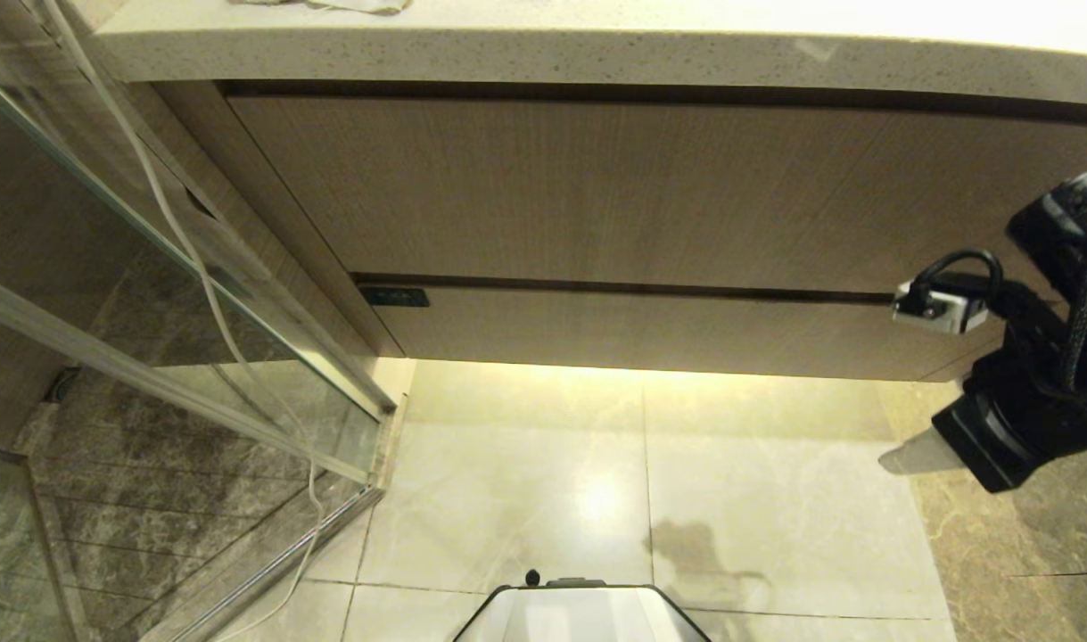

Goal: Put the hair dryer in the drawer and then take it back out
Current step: Pull open the drawer

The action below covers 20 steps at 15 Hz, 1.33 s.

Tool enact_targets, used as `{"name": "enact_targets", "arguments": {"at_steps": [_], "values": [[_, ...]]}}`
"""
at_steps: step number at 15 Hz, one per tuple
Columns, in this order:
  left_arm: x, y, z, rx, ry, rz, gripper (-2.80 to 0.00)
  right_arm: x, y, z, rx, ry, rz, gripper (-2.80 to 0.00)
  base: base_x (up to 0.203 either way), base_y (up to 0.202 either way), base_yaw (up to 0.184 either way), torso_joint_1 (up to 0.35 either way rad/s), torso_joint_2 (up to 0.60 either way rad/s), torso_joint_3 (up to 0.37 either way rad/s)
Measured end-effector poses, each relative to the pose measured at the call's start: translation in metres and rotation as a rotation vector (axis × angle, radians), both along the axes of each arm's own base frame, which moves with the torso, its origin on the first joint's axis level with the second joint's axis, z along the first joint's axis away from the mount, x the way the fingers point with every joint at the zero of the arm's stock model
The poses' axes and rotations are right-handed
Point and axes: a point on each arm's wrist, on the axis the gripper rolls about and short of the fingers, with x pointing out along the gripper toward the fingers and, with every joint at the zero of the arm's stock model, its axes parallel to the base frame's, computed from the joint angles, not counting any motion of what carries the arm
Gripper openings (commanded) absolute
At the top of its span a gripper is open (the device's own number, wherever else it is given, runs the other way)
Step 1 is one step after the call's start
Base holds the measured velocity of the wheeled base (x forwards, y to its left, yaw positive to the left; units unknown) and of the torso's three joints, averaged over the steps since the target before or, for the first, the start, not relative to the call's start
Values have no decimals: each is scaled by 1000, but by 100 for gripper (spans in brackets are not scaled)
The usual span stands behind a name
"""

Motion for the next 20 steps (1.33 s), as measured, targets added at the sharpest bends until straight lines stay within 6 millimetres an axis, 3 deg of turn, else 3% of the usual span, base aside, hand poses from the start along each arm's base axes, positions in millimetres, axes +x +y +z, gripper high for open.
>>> {"name": "enact_targets", "arguments": {"at_steps": [4,10,13,16,20], "values": [[0,0,0,0,0,0,-280,-2,-2,-50,-198,-8,262,0,0,0,0,0,0,0],[0,0,0,0,0,0,-280,15,2,-99,-359,-450,505,0,0,0,0,0,0,0],[0,0,0,0,0,0,-280,23,6,-109,-377,-775,609,0,0,0,0,0,0,0],[0,0,0,0,0,0,-280,45,11,-104,-336,-1063,718,0,0,0,0,0,0,0],[0,0,0,1,0,0,-280,75,2,-110,-418,-1161,721,0,0,0,0,0,0,0]]}}
